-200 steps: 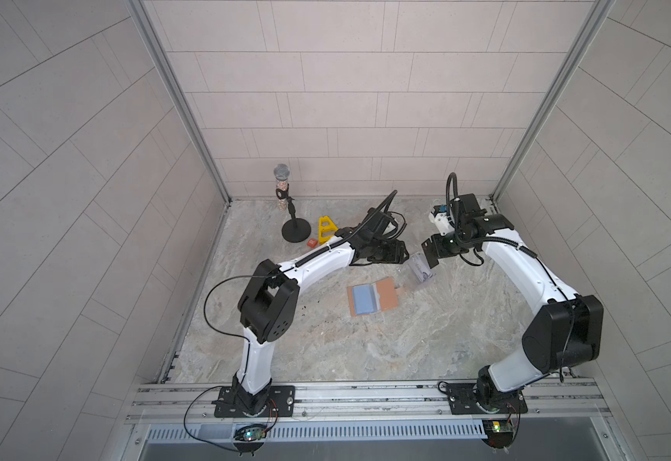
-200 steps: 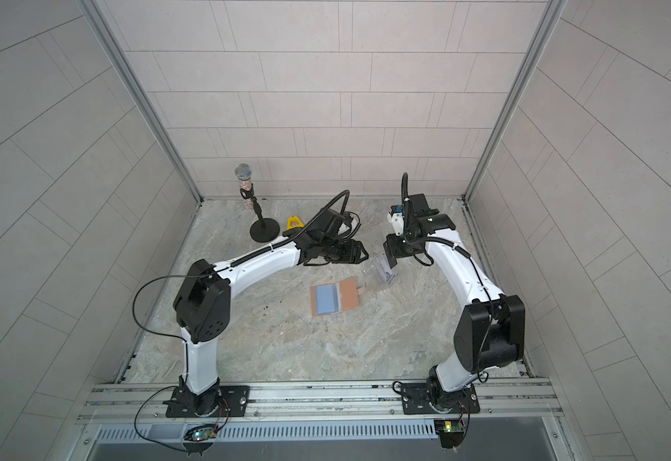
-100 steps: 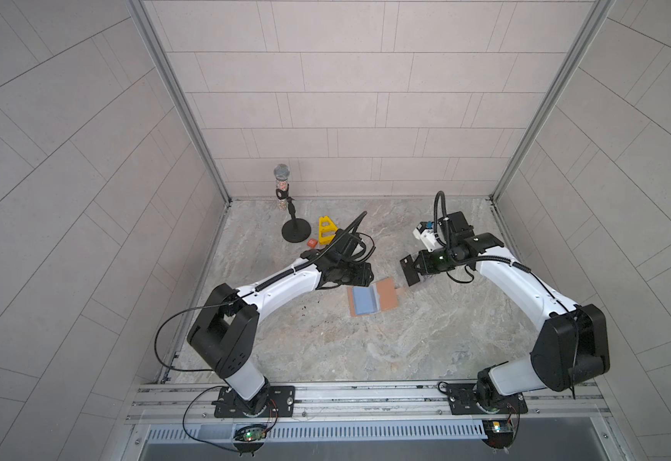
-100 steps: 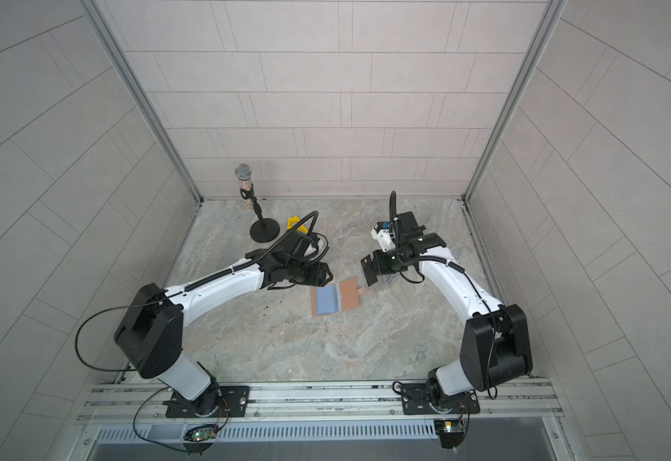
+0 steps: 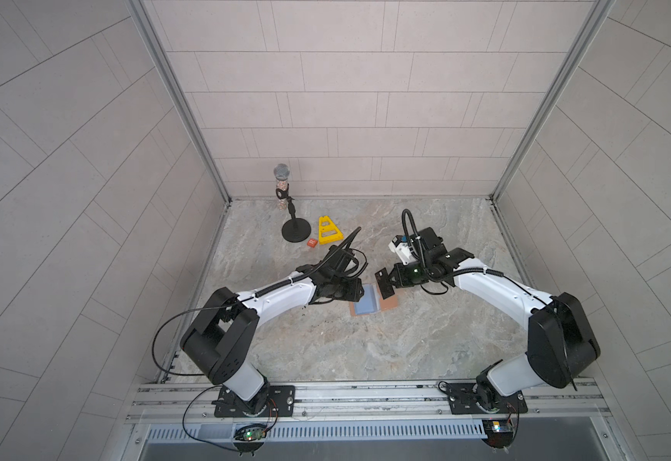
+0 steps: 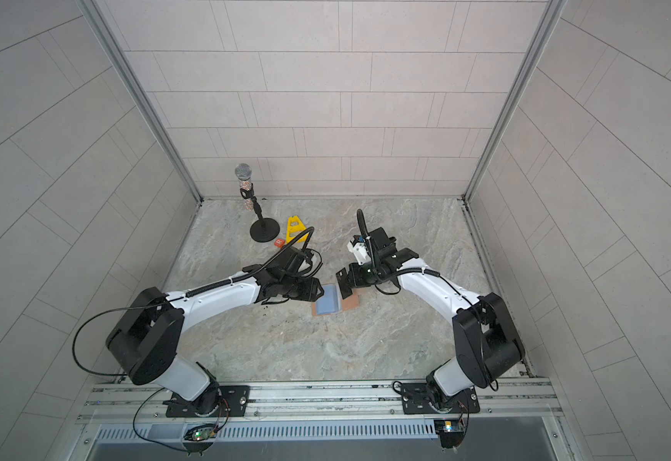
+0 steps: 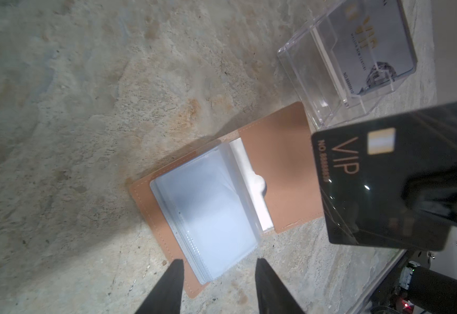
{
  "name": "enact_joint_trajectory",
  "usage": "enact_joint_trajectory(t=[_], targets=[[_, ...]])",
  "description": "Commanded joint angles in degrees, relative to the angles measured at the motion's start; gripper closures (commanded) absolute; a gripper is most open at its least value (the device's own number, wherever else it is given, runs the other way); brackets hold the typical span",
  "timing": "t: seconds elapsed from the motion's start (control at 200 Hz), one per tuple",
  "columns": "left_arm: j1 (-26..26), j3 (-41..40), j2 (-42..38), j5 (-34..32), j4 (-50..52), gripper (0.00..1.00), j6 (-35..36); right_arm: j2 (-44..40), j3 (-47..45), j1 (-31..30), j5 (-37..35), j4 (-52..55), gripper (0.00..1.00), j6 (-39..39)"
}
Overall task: Insert credit cards into a card holder
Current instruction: Insert the credit card into the card slot.
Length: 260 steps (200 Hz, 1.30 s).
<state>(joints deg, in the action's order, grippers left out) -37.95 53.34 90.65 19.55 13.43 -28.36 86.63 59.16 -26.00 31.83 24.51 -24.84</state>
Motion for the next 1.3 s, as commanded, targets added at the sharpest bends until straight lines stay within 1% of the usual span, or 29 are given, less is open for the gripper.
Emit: enact_joint_trajectory(t=[0.0, 0.095, 0.215, 0.305, 0.385, 0.556, 0.666, 0.706, 1.041, 1.296], targets=[[0.35, -1.63, 0.00, 1.39, -4.24, 0.55, -0.32, 1.04, -2.17, -0.64, -0.73, -5.10, 1.00, -4.15], [0.33, -2.14, 1.31, 2.77, -6.11, 0.55, -0.68, 1.82, -3.56, -0.67, -0.44, -6.87, 1.00, -5.34], [0.34, -2.32, 3.27, 4.31, -7.70, 0.58, -1.10, 3.20, -4.49, -0.72, 0.06, -8.37, 1.00, -6.00], [0.35, -2.44, 4.25, 4.35, -8.24, 0.59, -1.24, 4.24, -4.89, -0.83, 0.62, -9.21, 1.00, -6.30], [0.34, -2.33, 5.35, 4.20, -8.31, 0.62, -1.30, 4.95, -5.02, -0.90, 0.85, -9.85, 1.00, -6.70], [0.34, -2.65, 7.34, 3.88, -8.07, 0.65, -1.08, 5.78, -5.79, -1.20, 0.77, -11.82, 1.00, -8.47], [0.34, -2.86, 8.09, 3.74, -8.07, 0.66, -0.96, 6.24, -6.40, -1.21, 0.85, -13.11, 1.00, -9.67], [0.34, -2.93, 8.23, 3.72, -7.99, 0.68, -0.89, 6.40, -6.50, -1.18, 1.07, -13.48, 1.00, -9.91], [0.34, -2.86, 8.80, 1.22, -4.93, 0.69, 0.13, 7.92, -6.60, -1.18, 1.30, -14.49, 1.00, -11.28], [0.36, -2.93, 9.15, 0.59, -4.12, 0.70, 0.37, 8.86, -6.92, -1.13, 2.09, -15.37, 1.00, -12.03]])
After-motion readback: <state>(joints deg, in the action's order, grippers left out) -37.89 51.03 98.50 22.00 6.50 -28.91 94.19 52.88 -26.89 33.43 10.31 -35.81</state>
